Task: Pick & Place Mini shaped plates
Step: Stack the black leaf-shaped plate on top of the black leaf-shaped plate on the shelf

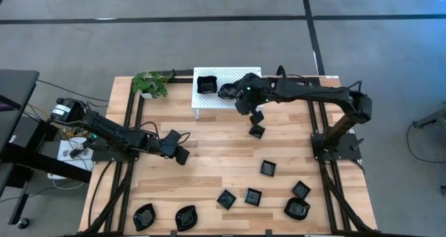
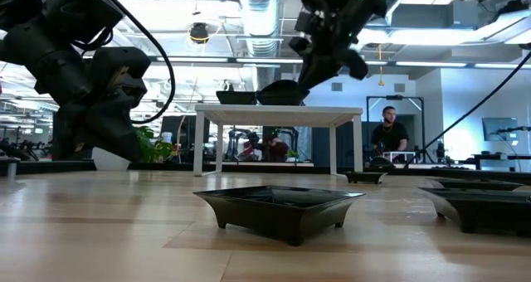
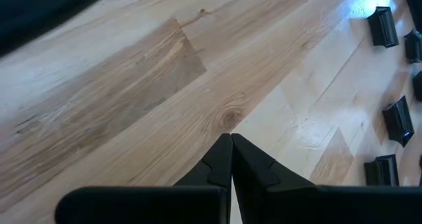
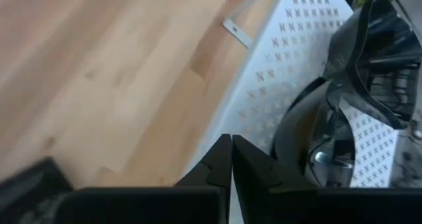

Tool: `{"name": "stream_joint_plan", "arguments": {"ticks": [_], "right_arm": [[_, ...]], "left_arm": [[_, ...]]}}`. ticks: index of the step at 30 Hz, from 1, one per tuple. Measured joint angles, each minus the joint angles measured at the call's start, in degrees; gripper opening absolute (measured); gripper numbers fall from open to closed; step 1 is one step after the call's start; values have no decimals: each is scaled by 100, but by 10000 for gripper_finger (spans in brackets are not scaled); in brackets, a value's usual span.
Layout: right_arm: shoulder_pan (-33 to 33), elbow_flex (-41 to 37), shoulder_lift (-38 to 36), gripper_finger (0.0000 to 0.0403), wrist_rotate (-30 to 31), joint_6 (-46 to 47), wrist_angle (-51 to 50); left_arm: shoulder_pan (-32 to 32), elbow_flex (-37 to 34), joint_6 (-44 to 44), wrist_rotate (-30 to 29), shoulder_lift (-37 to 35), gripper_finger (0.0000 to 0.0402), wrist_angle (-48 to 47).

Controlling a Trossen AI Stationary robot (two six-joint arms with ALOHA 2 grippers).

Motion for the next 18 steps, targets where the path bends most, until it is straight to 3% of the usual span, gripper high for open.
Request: {"name": "stream_joint_plan", "arguments": {"ticks": [9, 18], "right_arm": [[-109, 1, 96, 5, 329, -81, 163], [-612, 3, 96, 1, 867, -204, 261]], "left_arm": [[0, 4, 0, -7, 0, 8, 43], [0, 4, 0, -7, 0, 8, 60]]}}
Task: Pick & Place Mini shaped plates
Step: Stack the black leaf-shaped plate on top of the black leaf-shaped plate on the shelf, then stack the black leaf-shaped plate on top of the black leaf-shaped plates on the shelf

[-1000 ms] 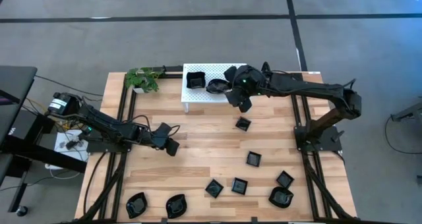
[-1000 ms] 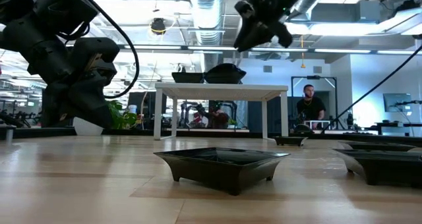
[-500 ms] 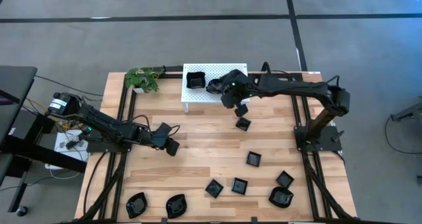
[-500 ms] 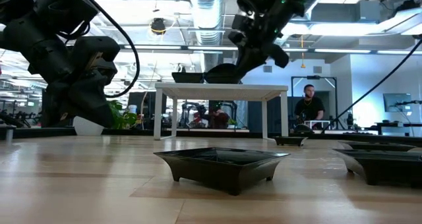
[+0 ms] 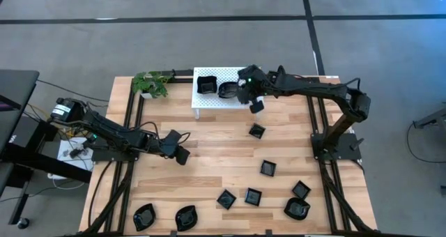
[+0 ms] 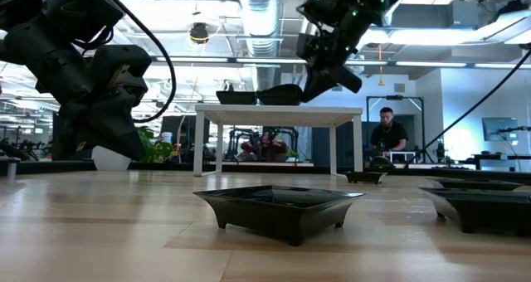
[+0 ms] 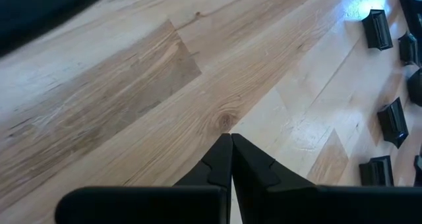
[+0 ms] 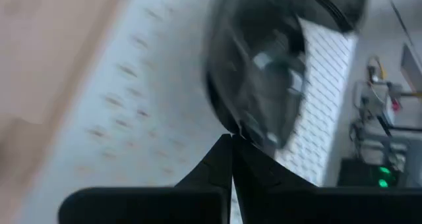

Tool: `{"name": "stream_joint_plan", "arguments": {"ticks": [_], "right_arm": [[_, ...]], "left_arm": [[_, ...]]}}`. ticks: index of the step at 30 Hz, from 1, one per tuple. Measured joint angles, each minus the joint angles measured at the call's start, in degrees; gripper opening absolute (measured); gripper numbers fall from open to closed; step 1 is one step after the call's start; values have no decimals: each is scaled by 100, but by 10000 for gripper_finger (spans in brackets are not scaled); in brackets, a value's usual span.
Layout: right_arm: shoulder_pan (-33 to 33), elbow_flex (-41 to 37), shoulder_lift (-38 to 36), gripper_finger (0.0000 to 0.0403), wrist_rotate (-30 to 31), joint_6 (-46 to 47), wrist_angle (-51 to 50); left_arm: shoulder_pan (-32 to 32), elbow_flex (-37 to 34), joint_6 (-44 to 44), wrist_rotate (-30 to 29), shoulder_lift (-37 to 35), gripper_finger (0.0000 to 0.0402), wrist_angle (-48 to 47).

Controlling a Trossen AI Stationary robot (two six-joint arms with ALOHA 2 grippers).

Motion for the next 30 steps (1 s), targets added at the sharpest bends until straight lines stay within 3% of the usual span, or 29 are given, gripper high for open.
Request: {"name": "stream_joint_plan", "arguments": {"ticks": [15, 21, 30], "right_arm": [[-151, 105, 7, 1, -183, -397, 657], [-153, 105, 0, 1, 829, -302, 623], [595, 98, -247, 0, 737, 50, 342]], "left_arm": [[2, 0, 0, -2, 0, 8, 50], [2, 0, 0, 0, 0, 8, 69], [2, 0, 31, 0, 0, 8, 93]]}}
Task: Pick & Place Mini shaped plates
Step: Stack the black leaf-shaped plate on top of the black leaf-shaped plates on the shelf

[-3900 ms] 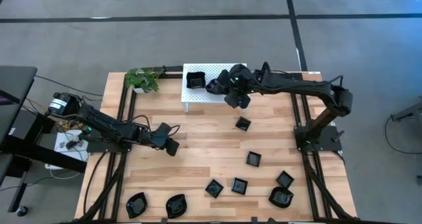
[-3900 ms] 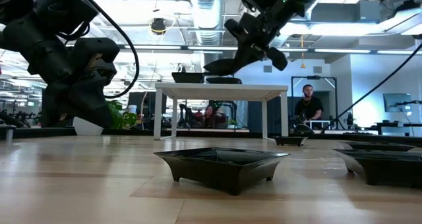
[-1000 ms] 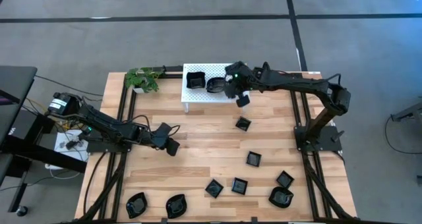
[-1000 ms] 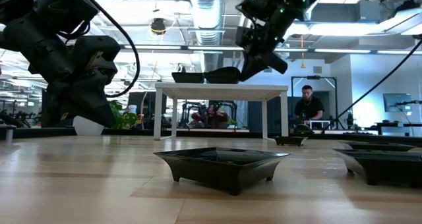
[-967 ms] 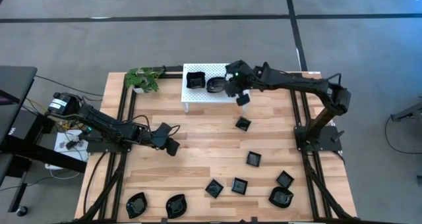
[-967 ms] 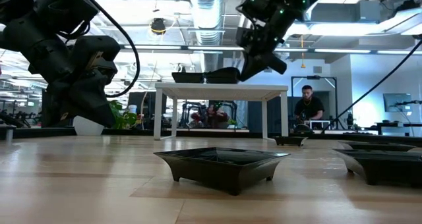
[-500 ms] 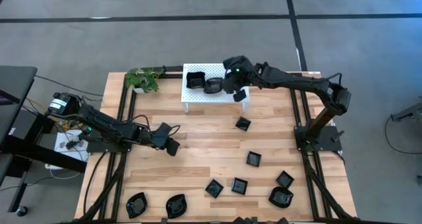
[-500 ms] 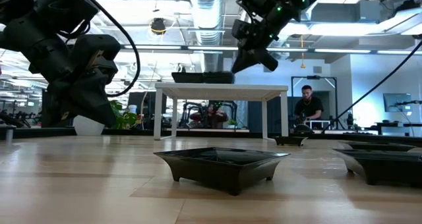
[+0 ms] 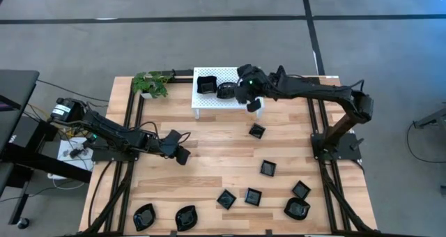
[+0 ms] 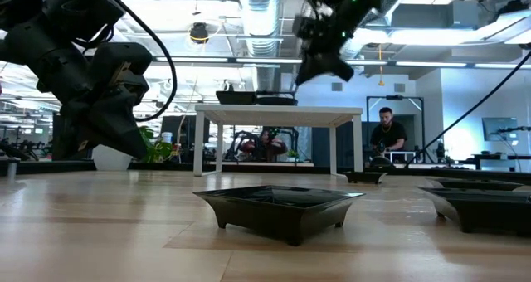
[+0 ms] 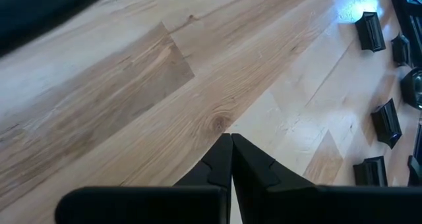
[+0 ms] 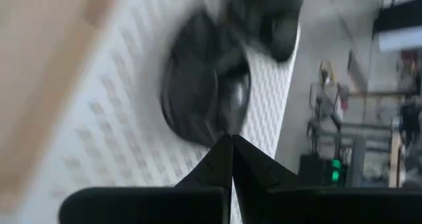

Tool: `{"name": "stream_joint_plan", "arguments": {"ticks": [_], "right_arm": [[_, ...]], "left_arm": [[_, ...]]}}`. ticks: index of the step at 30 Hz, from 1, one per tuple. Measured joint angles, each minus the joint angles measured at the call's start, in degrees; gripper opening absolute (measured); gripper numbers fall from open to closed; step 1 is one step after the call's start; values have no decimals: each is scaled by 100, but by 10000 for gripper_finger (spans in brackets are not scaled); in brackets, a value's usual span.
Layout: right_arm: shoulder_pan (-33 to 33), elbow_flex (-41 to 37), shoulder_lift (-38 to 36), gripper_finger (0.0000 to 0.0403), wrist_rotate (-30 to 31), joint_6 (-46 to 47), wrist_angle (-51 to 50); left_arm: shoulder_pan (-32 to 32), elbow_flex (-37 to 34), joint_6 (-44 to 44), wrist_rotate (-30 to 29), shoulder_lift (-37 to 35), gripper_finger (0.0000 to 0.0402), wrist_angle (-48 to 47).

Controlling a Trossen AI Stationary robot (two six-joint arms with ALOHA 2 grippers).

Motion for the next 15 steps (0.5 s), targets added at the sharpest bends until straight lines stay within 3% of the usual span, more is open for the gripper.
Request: {"name": "stream_joint_plan", "arguments": {"ticks": [7, 11, 15], "right_arm": [[966, 0, -506, 0, 8, 113, -560], [1304, -15, -1079, 0, -9, 1050, -1063], [1390, -715, -1789, 0, -1013, 2163, -948]], "left_arm": [[-2, 0, 661, 189, -2, 8, 445], [-2, 11, 1400, 247, -45, 8, 945], [0, 242, 2346, 354, -288, 8, 970]]}}
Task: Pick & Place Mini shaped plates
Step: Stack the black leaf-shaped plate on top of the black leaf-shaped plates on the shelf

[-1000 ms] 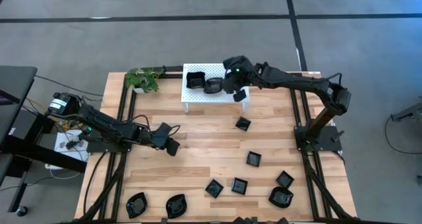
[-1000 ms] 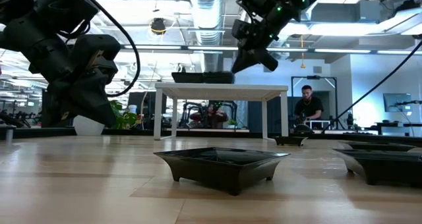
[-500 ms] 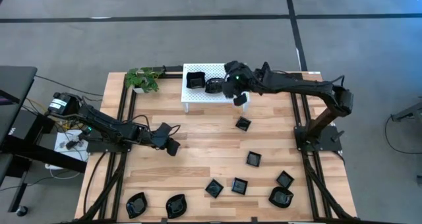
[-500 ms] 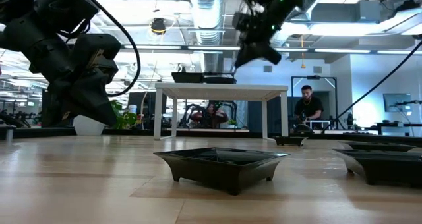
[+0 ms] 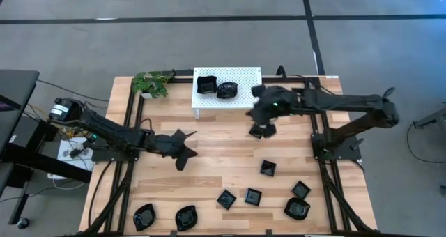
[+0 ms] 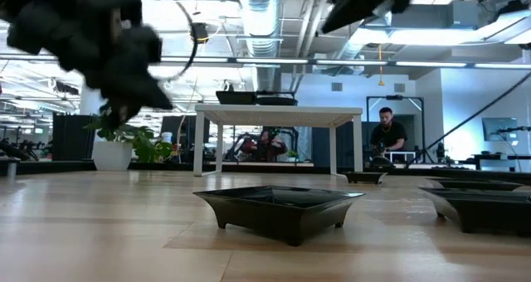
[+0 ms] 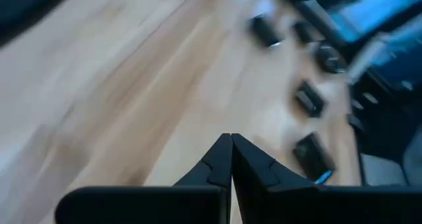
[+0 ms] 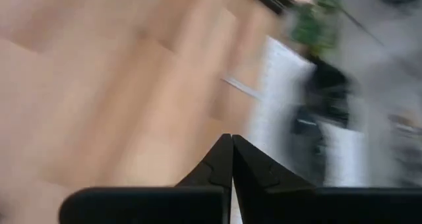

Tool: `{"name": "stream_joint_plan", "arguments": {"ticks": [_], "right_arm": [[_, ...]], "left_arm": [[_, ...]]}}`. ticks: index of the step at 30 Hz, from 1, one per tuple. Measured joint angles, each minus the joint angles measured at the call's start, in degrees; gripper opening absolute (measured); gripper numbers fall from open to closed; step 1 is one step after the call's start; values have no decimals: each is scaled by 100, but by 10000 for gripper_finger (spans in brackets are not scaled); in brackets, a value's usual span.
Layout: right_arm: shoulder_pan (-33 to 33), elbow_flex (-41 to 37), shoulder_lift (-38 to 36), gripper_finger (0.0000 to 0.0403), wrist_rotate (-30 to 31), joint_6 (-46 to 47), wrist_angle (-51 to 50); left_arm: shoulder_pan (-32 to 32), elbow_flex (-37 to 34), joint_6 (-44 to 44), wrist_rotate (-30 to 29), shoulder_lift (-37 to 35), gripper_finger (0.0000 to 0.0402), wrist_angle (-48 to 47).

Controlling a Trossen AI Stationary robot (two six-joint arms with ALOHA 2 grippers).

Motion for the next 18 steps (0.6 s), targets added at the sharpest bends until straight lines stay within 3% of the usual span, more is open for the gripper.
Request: {"name": "stream_joint_plan", "arguments": {"ticks": [2, 9, 13, 18], "right_arm": [[51, -741, -346, 0, -270, 210, 523], [96, -2974, -1044, 0, -143, 918, 3241], [100, -3378, -1021, 0, -150, 1279, 3850], [96, -3405, -743, 0, -158, 1376, 4289]], "left_arm": [[0, 210, 697, 70, -169, 9, 7], [-214, 1041, 3029, 82, -722, 48, -423], [-441, 1559, 3754, -445, -626, 79, -858], [-739, 2464, 3886, -1214, -119, 105, -1829]]}}
